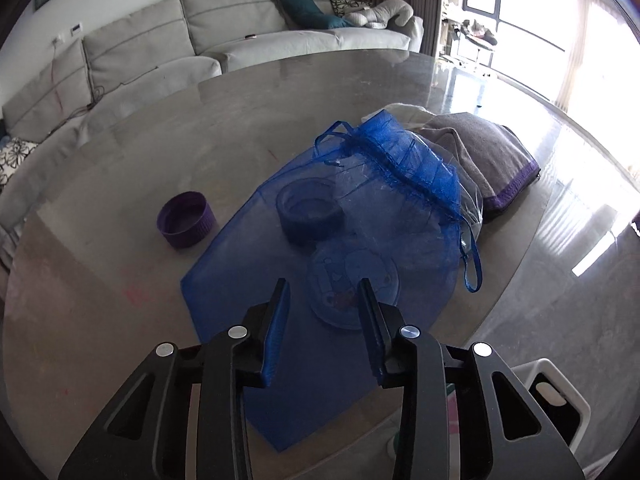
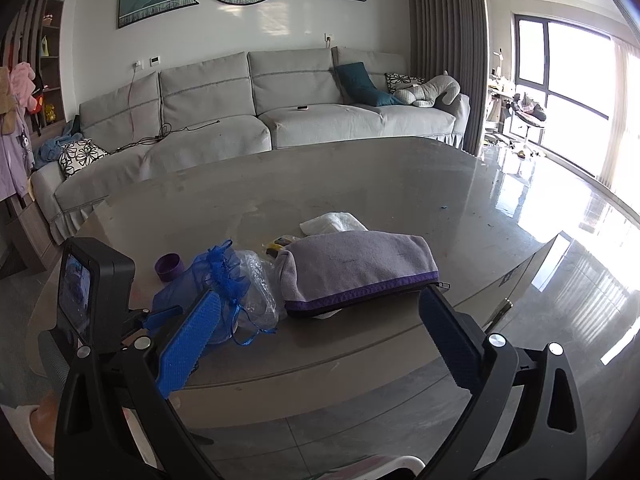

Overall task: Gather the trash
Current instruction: 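Grasp the blue mesh drawstring bag with the left gripper and lift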

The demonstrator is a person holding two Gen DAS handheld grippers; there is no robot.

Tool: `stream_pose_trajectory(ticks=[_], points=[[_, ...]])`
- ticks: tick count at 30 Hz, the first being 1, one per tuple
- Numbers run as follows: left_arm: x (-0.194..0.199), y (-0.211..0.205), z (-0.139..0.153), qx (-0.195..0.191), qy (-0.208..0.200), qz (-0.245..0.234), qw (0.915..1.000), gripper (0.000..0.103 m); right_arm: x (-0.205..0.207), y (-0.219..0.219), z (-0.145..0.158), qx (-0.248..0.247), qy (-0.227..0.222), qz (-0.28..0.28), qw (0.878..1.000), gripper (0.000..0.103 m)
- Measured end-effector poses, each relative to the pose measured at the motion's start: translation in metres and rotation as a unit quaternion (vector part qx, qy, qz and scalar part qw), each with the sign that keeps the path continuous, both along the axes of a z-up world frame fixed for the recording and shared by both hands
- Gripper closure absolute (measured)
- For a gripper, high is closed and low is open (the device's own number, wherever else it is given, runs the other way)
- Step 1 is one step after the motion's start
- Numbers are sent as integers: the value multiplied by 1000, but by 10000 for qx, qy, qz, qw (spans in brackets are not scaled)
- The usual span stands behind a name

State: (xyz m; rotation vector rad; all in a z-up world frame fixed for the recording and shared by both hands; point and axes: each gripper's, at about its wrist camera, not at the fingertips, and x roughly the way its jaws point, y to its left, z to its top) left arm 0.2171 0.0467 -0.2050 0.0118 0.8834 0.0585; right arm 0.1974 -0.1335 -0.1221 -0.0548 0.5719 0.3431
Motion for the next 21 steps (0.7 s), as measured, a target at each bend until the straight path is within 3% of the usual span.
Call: stream_pose_trajectory(ticks=[6, 8, 10, 19, 21], points=[[-5, 0, 5, 6, -221, -54, 9997, 65, -1, 4, -1, 12, 2, 41, 10000, 4], [-9, -2, 10, 82, -353, -60, 9993, 35, -1, 3, -2, 11, 11, 40, 10000, 4], [-10, -8, 13, 221, -459, -97, 9987, 24, 0, 3, -2, 23, 10, 41, 10000, 4], [16, -14, -8, 466, -142, -197, 9986, 24, 0, 7, -5, -25, 46, 28, 10000, 4], [14, -9, -10, 379, -173, -149, 9990, 29, 0, 7, -5, -32, 55, 17, 10000, 4]])
